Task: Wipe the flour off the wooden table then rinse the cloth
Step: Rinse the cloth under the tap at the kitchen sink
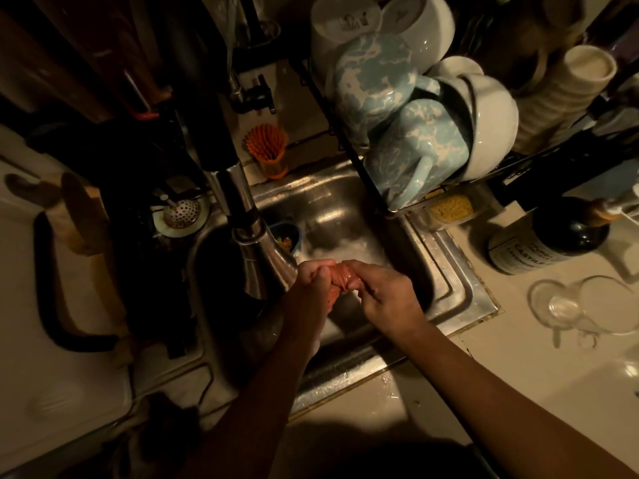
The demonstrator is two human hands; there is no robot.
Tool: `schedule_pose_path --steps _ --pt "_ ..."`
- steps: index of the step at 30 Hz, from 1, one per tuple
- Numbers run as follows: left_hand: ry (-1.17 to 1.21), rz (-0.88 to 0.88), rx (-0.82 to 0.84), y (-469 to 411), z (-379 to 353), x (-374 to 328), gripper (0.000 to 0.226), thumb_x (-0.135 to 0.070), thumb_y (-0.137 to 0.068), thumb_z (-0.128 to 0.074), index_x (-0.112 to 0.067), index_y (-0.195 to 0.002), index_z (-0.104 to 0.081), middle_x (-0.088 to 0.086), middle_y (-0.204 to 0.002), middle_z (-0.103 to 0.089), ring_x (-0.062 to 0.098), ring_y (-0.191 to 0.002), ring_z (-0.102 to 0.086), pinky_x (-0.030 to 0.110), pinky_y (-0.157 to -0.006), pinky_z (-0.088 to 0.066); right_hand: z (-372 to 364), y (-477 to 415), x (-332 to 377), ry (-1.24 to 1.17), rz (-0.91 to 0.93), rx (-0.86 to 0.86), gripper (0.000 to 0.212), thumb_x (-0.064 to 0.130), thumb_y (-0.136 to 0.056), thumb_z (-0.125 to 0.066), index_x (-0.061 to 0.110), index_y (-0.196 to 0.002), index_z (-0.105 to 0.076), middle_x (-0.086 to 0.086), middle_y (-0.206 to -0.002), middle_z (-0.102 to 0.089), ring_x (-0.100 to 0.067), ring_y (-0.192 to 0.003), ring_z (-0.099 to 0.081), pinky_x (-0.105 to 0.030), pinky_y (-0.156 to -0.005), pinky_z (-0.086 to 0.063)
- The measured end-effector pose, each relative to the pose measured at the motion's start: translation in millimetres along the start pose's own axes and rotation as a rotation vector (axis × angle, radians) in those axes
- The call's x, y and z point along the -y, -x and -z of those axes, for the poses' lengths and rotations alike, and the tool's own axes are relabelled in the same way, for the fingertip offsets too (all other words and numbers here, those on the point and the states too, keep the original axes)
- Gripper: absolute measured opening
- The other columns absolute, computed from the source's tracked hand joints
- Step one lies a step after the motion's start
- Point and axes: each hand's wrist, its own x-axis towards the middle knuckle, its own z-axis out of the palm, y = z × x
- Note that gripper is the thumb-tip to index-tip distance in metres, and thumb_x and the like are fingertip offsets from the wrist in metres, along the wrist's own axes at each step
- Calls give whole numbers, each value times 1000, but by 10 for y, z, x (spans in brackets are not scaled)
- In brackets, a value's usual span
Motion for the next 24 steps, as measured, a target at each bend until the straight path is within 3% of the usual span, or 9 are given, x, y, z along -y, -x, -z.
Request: schedule_pose_path --steps 3,5,7,11,14,17,19,21,24 --pt "-68 -35 127 -68 74 -27 14 -33 -99 -47 -31 -108 -58 15 -106 -68 26 -88 -67 35 -72 -53 45 -79 66 -396 -378 87 32 25 -89 -60 2 -107 -73 -4 -83 -71 -8 -79 -64 -32 -79 -53" --pt "-68 -116 300 -93 172 -46 24 -46 -88 -50 -32 -108 -54 11 -95 -66 14 -71 -64 31 -62 -50 134 -151 165 -956 -697 167 41 26 -86 -69 3 -119 -66 -14 -95 -70 -20 -88 -66 -39 -78 -55" --pt "-75 -139 443 -37 255 -80 38 -39 -84 -56 -22 -117 -49 5 -95 -63 4 -72 -64 24 -64 -50 200 -191 206 -1191 -827 259 43 23 -86 -72 13 -128 -64 -13 -108 -71 -27 -94 -68 -46 -80 -59" --pt "-297 -293 492 72 380 -36 70 -15 -82 -66 -23 -145 -35 -1 -139 -49 1 -121 -53 25 -102 -47 190 -239 222 -1188 -841 248 35 18 -90 -66 3 -121 -67 -27 -114 -68 -35 -98 -67 -48 -88 -56" --pt "-600 -682 180 126 440 21 50 -16 -91 -63 -7 -138 -48 -5 -123 -48 -12 -107 -39 5 -102 -32 153 -217 238 -1227 -952 196 35 14 -94 -63 -7 -121 -63 -31 -105 -67 -28 -77 -71 -32 -58 -60" --pt "-731 -879 57 192 389 -26 51 -12 -77 -76 5 -122 -58 -7 -107 -44 -13 -101 -29 -10 -97 -14 140 -186 283 -1323 -1056 229 41 19 -94 -62 -10 -123 -60 -30 -95 -57 -19 -59 -58 -25 -50 -56" --pt "-750 -914 59 185 364 -79 45 -6 -78 -77 2 -119 -60 -8 -109 -50 -12 -107 -28 -9 -99 -11 162 -191 319 -1377 -1118 279 35 22 -98 -58 -9 -113 -64 -23 -82 -52 -12 -51 -46 -20 -46 -50" --pt "-773 -893 85 111 341 -91 27 -17 -93 -64 -9 -119 -57 5 -119 -54 -2 -118 -37 -3 -103 -18 199 -203 363 -1321 -1165 357 27 26 -101 -54 3 -97 -67 -16 -73 -61 -9 -49 -42 -16 -44 -43" --pt "-740 -641 85 58 270 -107 17 -20 -96 -57 -20 -113 -62 0 -112 -66 9 -103 -63 -2 -85 -34 198 -213 354 -1208 -1111 329 25 20 -104 -47 8 -97 -68 -12 -71 -67 -7 -47 -50 -16 -45 -45"
